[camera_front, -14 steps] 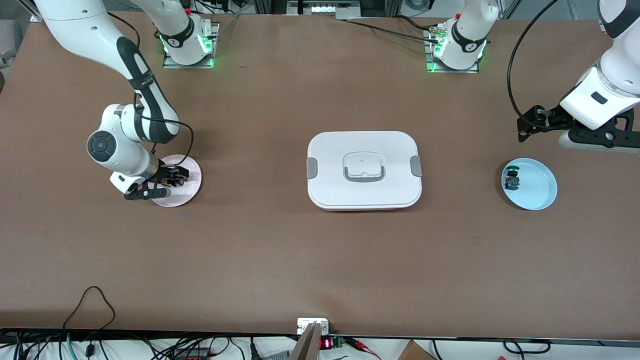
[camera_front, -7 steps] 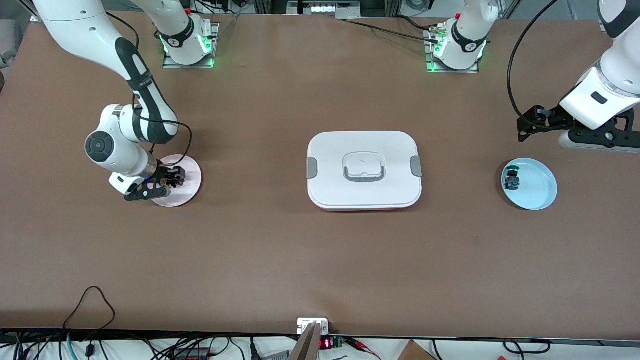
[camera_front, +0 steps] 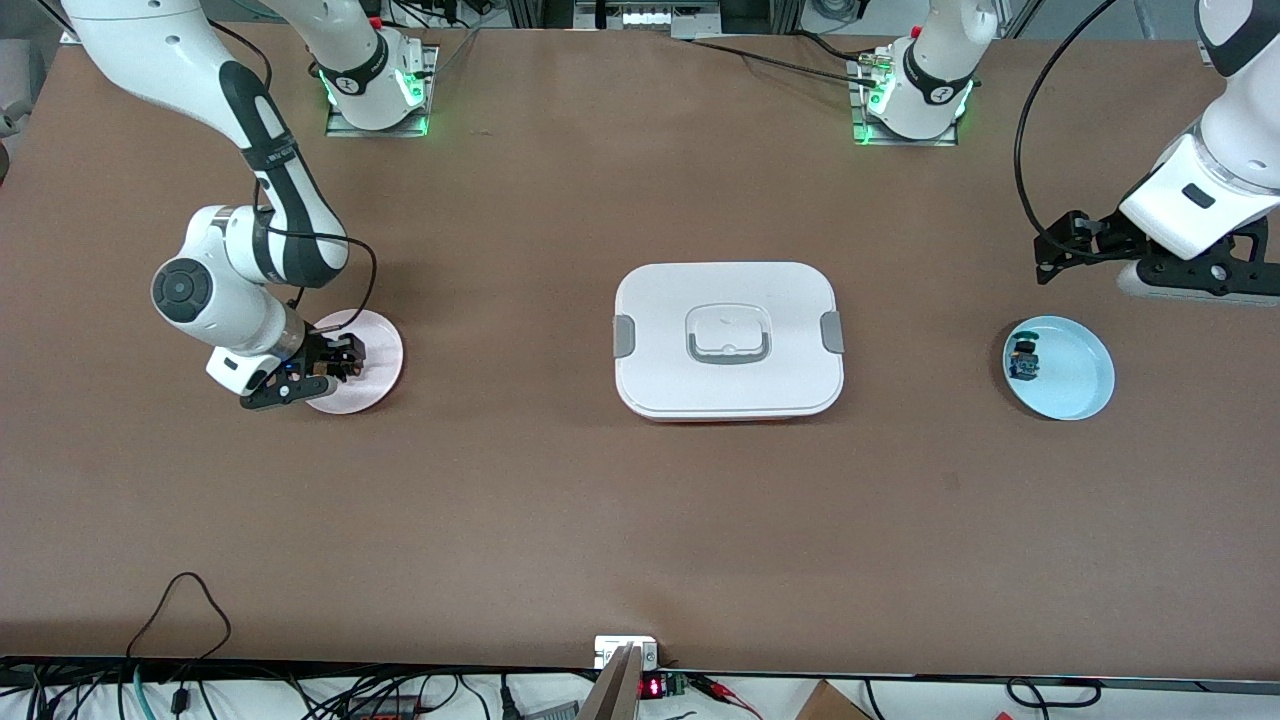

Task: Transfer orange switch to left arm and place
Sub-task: 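Close the right gripper on the orange switch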

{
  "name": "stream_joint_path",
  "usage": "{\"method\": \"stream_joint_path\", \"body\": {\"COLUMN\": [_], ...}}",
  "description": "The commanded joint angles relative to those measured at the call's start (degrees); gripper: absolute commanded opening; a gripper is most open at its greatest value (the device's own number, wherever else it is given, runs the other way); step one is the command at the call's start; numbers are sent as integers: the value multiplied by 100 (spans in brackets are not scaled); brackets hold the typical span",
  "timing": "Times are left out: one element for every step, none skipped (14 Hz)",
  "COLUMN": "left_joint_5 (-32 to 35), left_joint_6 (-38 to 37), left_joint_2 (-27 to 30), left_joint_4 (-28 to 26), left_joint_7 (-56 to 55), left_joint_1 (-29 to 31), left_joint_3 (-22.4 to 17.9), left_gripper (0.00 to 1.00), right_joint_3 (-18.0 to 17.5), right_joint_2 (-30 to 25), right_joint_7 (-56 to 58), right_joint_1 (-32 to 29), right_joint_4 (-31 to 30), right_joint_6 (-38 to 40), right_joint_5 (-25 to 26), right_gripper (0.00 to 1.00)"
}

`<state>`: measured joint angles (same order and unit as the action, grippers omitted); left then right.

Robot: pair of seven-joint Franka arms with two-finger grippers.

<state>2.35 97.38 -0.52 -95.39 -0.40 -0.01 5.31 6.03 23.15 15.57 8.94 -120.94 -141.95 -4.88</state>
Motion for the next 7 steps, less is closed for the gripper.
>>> {"method": "stream_joint_path", "body": {"left_joint_5": [-112,-234,-487,-664,-718,-762,-849], "left_joint_6": [-122,-122,-122,-122,-122,-140,-201], "left_joint_2": [-88,-88,-88,-88,-88,-88,-106], "left_joint_4": [187,187,187,179,179,179,179], "left_joint_7": [93,84,84,93,93,93,84], "left_joint_1": [45,62,114,176,194,238,273], "left_joint_3": [-12,-21,-21,-21,-30,-30,-30], "left_gripper": [100,100,100,100,100,100,100], "right_joint_3": [-110,-198,-216,-294,-391,-462,-575], "right_joint_2": [-424,-556,-662,-732,-768,-794,-873], "right_joint_7": [315,315,315,402,559,691,701], "right_joint_1": [-6,-6,-6,-6,-6,-6,-6], "right_joint_4": [18,87,192,385,596,807,939], "right_joint_6": [369,526,746,1035,1351,1633,1757], "right_joint_5": [-101,-109,-101,-101,-109,-118,-136], "right_gripper": [0,0,0,0,0,0,0]}}
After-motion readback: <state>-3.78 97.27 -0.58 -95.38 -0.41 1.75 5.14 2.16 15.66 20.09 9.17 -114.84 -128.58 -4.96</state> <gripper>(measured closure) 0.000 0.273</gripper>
